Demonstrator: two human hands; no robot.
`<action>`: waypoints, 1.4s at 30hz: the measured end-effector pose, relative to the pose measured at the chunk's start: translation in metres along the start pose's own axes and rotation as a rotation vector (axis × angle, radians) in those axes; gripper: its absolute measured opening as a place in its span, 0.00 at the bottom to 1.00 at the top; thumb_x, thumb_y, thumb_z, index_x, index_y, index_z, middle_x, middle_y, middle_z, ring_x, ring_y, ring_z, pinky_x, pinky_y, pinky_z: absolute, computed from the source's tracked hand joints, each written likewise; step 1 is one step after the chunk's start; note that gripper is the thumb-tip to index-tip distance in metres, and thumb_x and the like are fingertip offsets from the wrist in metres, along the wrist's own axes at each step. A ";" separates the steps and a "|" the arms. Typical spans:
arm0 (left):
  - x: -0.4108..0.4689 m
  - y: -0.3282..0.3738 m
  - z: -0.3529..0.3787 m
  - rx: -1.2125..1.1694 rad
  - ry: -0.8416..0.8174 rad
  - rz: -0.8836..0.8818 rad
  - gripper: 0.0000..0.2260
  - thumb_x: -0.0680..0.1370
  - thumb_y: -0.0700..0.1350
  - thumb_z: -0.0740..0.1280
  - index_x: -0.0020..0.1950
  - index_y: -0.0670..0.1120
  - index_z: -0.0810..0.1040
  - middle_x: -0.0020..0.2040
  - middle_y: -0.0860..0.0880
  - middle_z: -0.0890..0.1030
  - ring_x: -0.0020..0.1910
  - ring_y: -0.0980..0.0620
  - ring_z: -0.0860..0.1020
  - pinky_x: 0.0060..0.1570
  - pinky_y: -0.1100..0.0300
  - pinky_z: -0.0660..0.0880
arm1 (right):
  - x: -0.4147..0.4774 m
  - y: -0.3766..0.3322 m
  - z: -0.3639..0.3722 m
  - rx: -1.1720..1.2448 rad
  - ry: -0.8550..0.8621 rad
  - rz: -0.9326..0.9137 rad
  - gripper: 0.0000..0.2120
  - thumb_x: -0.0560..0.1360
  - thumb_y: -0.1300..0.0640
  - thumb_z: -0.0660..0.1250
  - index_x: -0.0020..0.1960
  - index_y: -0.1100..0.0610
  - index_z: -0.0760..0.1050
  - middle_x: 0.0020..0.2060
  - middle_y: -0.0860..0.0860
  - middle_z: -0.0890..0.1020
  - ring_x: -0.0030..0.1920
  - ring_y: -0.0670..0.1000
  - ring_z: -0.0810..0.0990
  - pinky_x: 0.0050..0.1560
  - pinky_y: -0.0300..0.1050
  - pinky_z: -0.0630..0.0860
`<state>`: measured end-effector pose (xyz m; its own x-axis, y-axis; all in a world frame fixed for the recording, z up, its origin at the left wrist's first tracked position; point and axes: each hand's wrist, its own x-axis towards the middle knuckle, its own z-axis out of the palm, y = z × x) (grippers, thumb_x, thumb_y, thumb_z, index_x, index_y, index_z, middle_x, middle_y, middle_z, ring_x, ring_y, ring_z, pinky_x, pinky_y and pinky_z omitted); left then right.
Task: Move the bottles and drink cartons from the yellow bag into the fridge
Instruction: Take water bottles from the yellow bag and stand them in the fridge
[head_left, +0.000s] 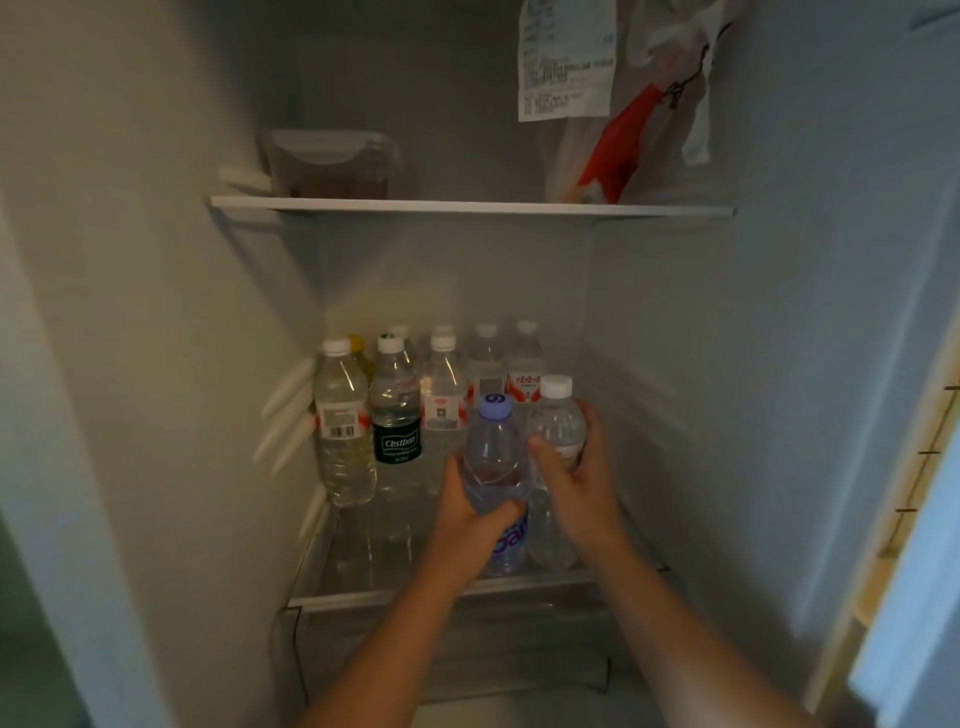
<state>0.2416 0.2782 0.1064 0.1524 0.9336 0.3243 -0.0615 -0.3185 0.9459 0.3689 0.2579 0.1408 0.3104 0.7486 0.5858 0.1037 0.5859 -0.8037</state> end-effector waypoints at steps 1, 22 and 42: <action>0.004 -0.003 0.001 0.005 -0.005 -0.007 0.27 0.72 0.34 0.74 0.67 0.52 0.70 0.59 0.52 0.80 0.57 0.55 0.80 0.51 0.61 0.80 | 0.003 0.004 0.000 -0.013 0.001 0.008 0.21 0.78 0.68 0.66 0.65 0.51 0.67 0.53 0.42 0.82 0.53 0.43 0.82 0.51 0.37 0.78; -0.008 -0.043 -0.030 0.467 -0.012 -0.086 0.26 0.64 0.50 0.82 0.51 0.53 0.69 0.47 0.52 0.77 0.43 0.58 0.78 0.40 0.62 0.75 | -0.034 0.057 -0.049 -0.508 -0.227 0.228 0.27 0.78 0.56 0.68 0.75 0.47 0.64 0.68 0.42 0.72 0.68 0.40 0.71 0.68 0.39 0.69; 0.044 -0.046 0.001 0.615 0.166 -0.183 0.12 0.74 0.44 0.74 0.38 0.48 0.71 0.41 0.49 0.79 0.42 0.50 0.79 0.35 0.60 0.68 | 0.029 0.119 -0.024 -0.889 -0.154 0.358 0.26 0.74 0.53 0.72 0.69 0.59 0.72 0.63 0.60 0.76 0.62 0.60 0.76 0.61 0.52 0.74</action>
<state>0.2521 0.3334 0.0774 -0.0503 0.9788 0.1984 0.5329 -0.1417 0.8342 0.4134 0.3419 0.0596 0.3419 0.9065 0.2478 0.7230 -0.0853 -0.6856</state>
